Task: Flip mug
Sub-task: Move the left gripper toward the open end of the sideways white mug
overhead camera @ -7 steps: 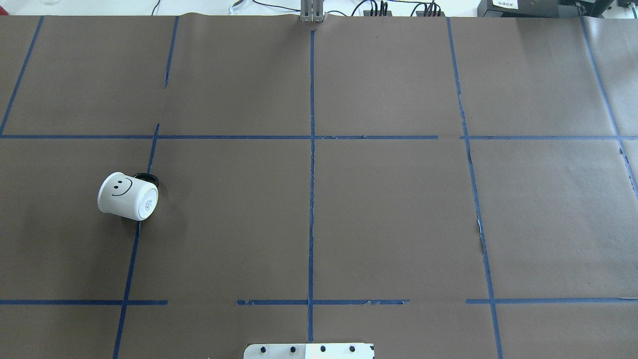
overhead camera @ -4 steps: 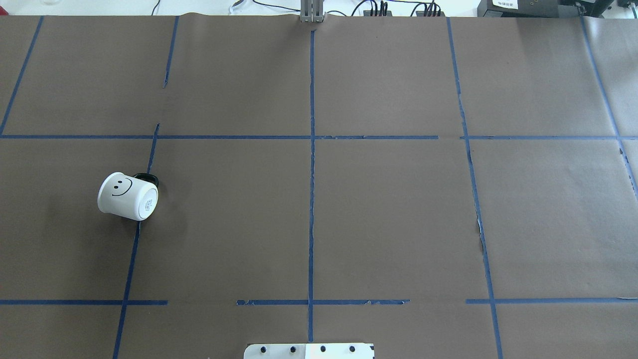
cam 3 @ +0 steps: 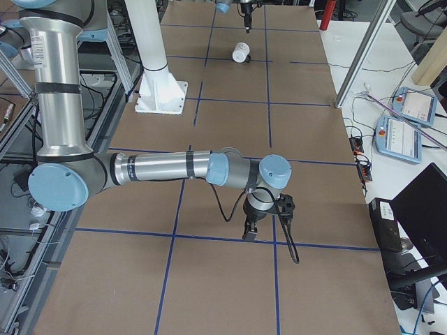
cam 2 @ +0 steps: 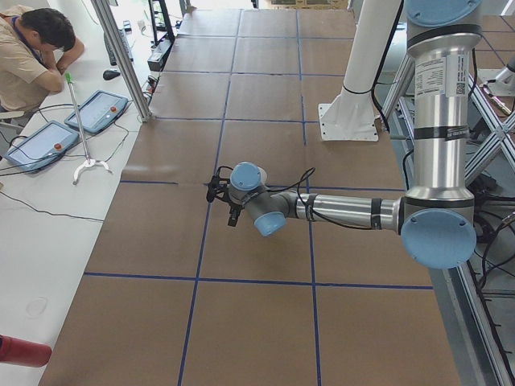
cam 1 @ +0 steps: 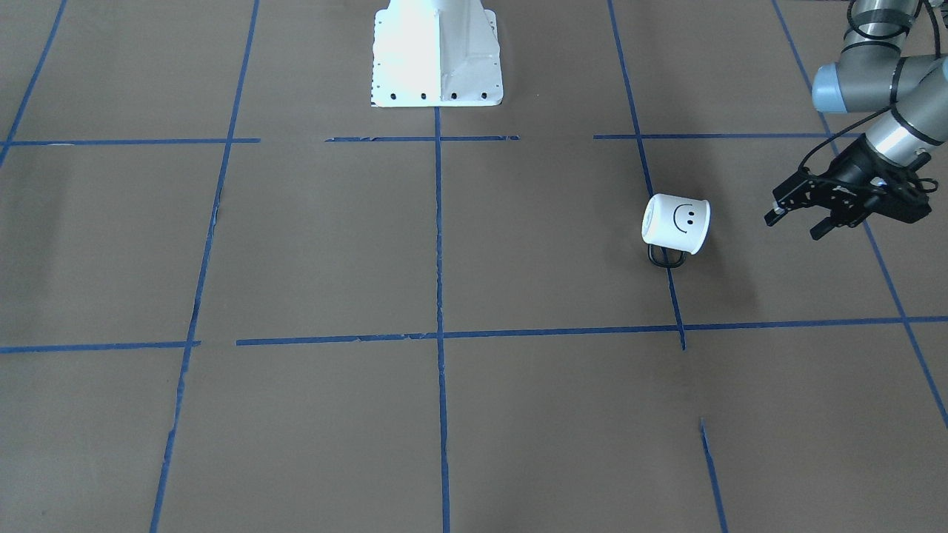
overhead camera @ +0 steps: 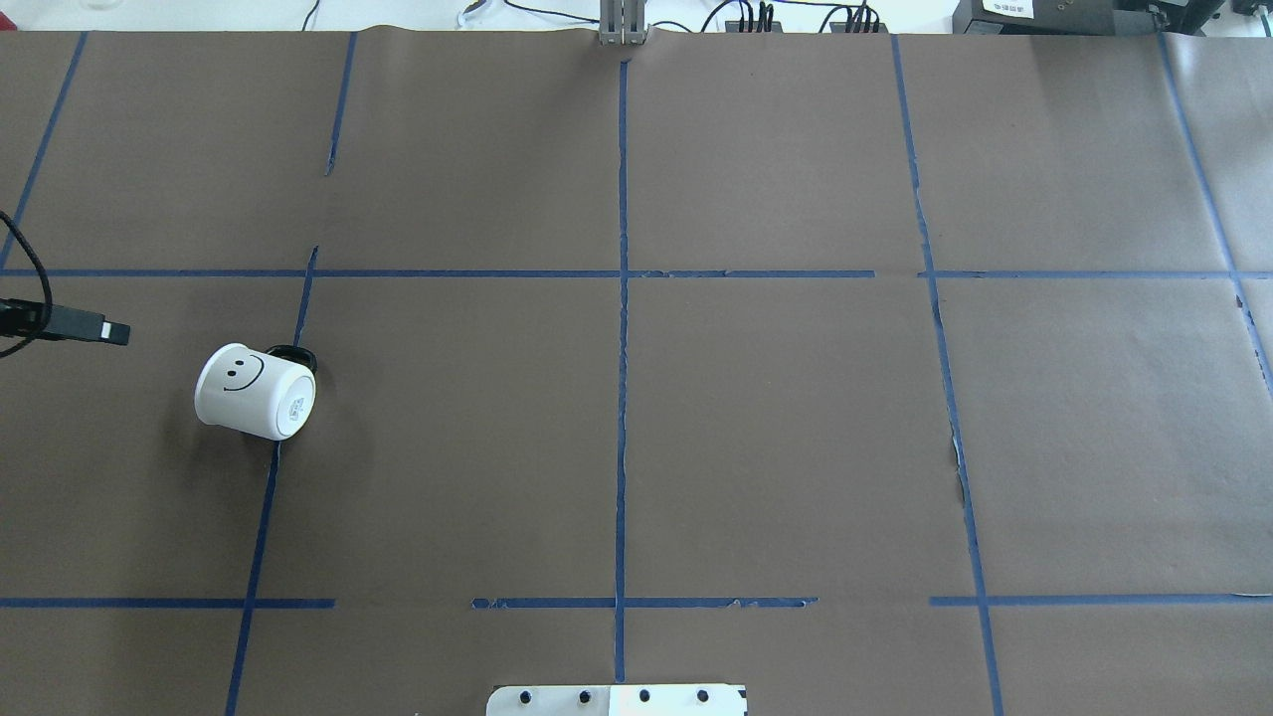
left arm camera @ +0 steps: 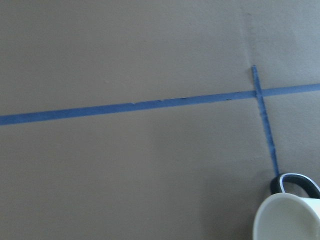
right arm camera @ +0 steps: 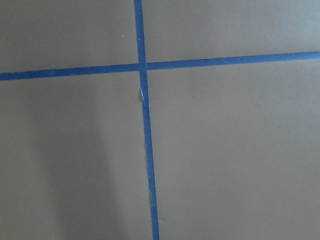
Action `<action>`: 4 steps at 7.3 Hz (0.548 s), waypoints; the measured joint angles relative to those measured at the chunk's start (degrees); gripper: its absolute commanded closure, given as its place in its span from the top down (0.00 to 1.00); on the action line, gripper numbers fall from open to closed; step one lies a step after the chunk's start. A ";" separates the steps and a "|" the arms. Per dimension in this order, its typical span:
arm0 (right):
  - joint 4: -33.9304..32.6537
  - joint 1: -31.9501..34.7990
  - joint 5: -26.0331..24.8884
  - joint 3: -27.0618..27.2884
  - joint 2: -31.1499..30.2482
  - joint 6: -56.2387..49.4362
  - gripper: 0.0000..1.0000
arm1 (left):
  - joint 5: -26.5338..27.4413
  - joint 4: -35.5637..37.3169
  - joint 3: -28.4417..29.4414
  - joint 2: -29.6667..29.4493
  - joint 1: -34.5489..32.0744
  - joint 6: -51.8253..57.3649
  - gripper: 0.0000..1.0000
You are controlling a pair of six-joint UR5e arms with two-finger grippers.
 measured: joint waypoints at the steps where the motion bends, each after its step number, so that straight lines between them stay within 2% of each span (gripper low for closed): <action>1: 0.00 0.00 0.00 -0.01 0.00 0.00 1.00 | 1.30 -7.46 0.90 0.00 2.74 -4.52 1.00; 3: 0.00 0.00 0.00 0.00 0.00 0.00 1.00 | 2.84 -21.77 5.08 -0.26 4.68 -9.83 1.00; 4: 0.00 0.00 0.00 0.01 0.00 0.00 1.00 | 4.08 -26.02 6.78 -0.38 5.08 -11.28 1.00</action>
